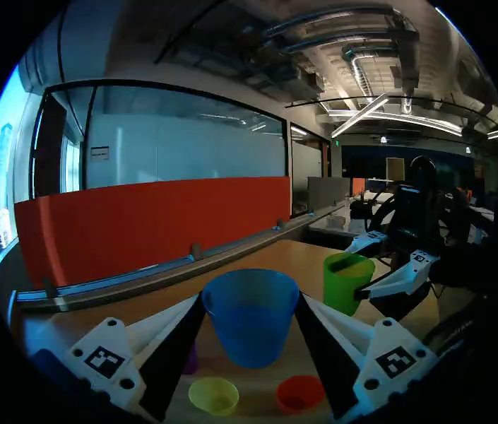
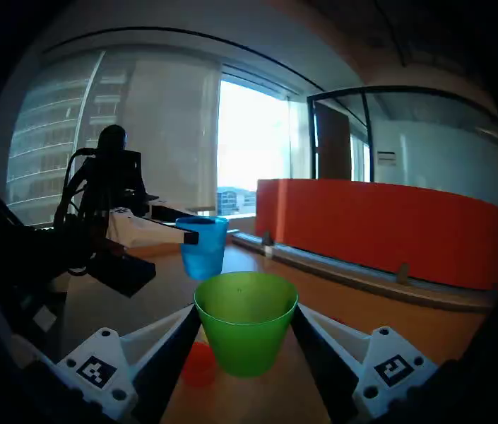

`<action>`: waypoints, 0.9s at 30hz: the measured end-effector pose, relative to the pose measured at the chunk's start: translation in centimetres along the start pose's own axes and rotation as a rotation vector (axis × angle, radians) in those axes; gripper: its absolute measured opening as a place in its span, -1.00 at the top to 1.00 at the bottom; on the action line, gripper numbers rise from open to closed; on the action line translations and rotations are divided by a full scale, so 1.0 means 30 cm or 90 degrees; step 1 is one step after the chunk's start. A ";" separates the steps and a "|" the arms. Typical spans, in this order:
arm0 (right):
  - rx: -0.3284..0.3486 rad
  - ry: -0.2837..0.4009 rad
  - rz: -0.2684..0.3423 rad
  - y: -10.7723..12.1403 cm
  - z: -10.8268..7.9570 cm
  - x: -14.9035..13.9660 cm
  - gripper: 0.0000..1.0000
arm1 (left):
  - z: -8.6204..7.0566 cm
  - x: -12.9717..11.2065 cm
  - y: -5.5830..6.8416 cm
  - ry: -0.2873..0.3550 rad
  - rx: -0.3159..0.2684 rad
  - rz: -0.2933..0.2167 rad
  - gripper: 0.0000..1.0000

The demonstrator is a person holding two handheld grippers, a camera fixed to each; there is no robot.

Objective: Pour water

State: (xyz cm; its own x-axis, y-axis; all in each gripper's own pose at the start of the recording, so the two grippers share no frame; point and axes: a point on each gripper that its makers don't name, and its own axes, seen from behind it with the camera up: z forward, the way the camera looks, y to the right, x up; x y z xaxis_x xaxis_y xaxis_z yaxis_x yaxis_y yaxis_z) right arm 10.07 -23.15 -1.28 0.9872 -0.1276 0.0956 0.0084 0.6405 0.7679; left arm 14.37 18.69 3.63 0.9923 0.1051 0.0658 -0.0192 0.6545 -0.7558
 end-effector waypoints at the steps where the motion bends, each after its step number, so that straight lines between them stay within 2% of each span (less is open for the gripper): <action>1: 0.001 0.000 -0.001 -0.001 0.002 0.001 -0.82 | -0.001 0.000 -0.001 0.001 0.001 0.003 -0.75; 12: 0.025 -0.005 -0.006 -0.029 0.036 0.005 -0.80 | -0.020 0.018 -0.015 0.013 0.019 0.051 -0.75; 18: 0.042 -0.011 -0.015 -0.058 0.061 -0.008 -0.80 | -0.029 0.044 -0.024 0.017 0.033 0.098 -0.76; 27: 0.067 -0.018 -0.017 -0.101 0.105 -0.030 -0.80 | -0.024 0.093 -0.012 0.021 0.047 0.172 -0.76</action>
State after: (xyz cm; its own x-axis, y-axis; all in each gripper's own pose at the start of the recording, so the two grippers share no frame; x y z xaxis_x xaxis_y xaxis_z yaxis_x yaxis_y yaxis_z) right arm 8.66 -27.36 -1.69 0.9819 -0.1660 0.0908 0.0167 0.5542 0.8322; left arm 17.23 18.20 3.62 0.9533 0.2596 -0.1545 -0.2918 0.6592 -0.6931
